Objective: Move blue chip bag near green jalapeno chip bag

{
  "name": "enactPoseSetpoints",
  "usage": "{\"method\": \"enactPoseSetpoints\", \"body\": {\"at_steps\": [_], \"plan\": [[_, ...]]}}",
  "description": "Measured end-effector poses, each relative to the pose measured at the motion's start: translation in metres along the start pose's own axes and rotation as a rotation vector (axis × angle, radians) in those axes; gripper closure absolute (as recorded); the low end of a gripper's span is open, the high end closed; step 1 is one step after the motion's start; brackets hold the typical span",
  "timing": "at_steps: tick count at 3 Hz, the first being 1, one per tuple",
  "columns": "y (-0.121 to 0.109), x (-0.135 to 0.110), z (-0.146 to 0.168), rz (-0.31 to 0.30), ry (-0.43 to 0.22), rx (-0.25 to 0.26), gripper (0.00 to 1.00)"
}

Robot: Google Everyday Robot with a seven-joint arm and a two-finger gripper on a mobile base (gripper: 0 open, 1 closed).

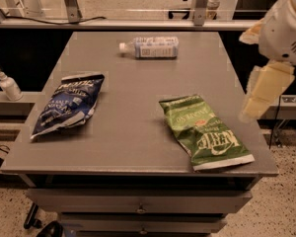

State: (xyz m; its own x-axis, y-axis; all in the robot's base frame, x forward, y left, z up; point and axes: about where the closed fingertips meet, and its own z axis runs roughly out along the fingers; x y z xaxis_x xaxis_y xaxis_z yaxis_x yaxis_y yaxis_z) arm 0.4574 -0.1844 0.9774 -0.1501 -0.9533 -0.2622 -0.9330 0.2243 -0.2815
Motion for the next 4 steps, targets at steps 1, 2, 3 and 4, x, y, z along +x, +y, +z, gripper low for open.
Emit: {"method": "enactPoseSetpoints", "body": {"at_steps": [1,2,3,4], "plan": [[-0.016,-0.060,0.020,-0.088,-0.123,0.008,0.00],[-0.031,-0.126,0.031,-0.163,-0.266,0.021,0.00],[-0.031,-0.126,0.031,-0.163,-0.266,0.021,0.00],[-0.040,-0.146,0.046,-0.231,-0.298,0.020,0.00]]}}
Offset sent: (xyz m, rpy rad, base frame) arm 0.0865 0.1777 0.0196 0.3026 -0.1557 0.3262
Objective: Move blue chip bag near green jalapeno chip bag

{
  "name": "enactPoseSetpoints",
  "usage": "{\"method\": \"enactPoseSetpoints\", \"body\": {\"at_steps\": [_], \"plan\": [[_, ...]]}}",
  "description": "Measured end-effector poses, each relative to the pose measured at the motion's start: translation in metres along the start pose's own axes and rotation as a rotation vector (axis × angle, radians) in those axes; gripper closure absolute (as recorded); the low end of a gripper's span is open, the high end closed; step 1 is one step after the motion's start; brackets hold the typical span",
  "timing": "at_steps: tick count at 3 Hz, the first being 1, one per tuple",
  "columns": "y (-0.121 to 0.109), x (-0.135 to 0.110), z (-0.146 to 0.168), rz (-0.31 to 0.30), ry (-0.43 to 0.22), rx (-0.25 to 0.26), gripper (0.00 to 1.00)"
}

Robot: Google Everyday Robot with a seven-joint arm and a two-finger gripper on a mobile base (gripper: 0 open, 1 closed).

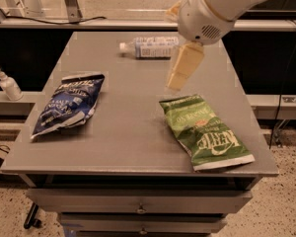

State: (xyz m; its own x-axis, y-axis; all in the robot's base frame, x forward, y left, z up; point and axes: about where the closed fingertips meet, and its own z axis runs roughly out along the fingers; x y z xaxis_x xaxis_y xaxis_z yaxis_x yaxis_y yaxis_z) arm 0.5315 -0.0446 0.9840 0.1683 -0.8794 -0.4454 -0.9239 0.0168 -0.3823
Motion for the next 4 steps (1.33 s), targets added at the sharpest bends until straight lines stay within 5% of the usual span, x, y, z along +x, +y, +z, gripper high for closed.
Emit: {"method": "enactPoseSetpoints", "body": {"at_steps": [2,4], "plan": [[-0.026,-0.039,0.089,-0.165,-0.091,-0.080,0.00],[-0.021,-0.083,0.161,-0.279,-0.197,-0.150,0.00]]}}
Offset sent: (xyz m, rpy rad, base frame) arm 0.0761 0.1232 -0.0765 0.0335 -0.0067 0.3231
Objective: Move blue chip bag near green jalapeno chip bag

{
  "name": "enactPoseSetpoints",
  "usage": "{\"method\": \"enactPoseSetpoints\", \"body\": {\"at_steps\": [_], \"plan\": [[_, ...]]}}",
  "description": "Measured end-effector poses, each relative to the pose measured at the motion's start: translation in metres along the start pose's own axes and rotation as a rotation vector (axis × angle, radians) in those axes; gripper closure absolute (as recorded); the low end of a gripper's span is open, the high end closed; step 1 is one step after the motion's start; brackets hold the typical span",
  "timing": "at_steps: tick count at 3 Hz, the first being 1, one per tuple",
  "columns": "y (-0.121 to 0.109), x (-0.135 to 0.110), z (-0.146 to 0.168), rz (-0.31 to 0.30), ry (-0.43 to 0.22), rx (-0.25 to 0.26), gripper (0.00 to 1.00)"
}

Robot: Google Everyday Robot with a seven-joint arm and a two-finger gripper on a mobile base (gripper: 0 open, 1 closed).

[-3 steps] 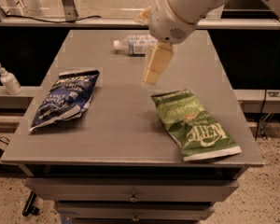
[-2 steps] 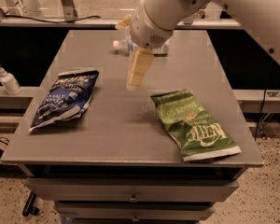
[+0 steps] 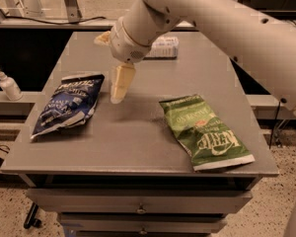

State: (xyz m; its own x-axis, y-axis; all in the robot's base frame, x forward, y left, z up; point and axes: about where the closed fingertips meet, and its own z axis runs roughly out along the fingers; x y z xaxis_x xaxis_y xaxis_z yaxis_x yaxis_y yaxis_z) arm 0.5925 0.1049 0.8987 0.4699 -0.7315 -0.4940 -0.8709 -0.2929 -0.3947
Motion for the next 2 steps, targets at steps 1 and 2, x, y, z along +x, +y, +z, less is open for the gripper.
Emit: {"method": "enactPoseSetpoints", "body": {"at_steps": [1,2], "plan": [[-0.001,-0.015,0.027,-0.037,-0.039,-0.026,0.00],[0.002,-0.025,0.049,-0.052,-0.069,-0.050,0.00]]}}
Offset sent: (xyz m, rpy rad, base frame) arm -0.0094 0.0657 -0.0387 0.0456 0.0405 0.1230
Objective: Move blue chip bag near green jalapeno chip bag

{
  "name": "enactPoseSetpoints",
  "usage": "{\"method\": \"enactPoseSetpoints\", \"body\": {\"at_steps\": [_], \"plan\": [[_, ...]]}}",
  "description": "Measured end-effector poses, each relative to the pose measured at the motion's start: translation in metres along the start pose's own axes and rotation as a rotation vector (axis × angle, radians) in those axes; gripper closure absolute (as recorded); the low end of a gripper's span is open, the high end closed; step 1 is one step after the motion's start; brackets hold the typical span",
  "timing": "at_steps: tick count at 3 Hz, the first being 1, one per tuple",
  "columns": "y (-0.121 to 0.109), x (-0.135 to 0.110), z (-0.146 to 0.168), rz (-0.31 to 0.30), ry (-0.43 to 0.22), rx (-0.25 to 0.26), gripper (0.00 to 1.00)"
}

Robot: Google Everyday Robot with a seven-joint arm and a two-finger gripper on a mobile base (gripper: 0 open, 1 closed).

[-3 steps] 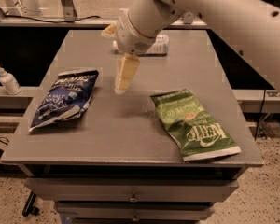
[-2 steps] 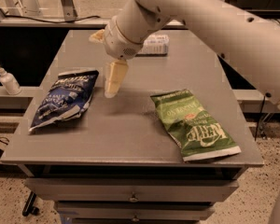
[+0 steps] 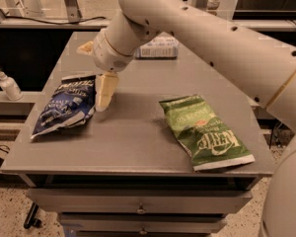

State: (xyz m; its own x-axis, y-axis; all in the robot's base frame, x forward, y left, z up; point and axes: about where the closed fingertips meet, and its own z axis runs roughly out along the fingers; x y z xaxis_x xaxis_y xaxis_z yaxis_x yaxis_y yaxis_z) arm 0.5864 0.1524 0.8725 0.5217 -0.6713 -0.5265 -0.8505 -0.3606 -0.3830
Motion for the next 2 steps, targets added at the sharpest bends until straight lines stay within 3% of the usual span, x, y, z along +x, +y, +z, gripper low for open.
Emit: {"method": "enactPoseSetpoints", "body": {"at_steps": [1,2], "plan": [[0.0024,-0.0055,0.0152,-0.010,-0.016,-0.023,0.17],[0.0019,-0.0083,0.0216,-0.012,-0.022,-0.030,0.42]]}}
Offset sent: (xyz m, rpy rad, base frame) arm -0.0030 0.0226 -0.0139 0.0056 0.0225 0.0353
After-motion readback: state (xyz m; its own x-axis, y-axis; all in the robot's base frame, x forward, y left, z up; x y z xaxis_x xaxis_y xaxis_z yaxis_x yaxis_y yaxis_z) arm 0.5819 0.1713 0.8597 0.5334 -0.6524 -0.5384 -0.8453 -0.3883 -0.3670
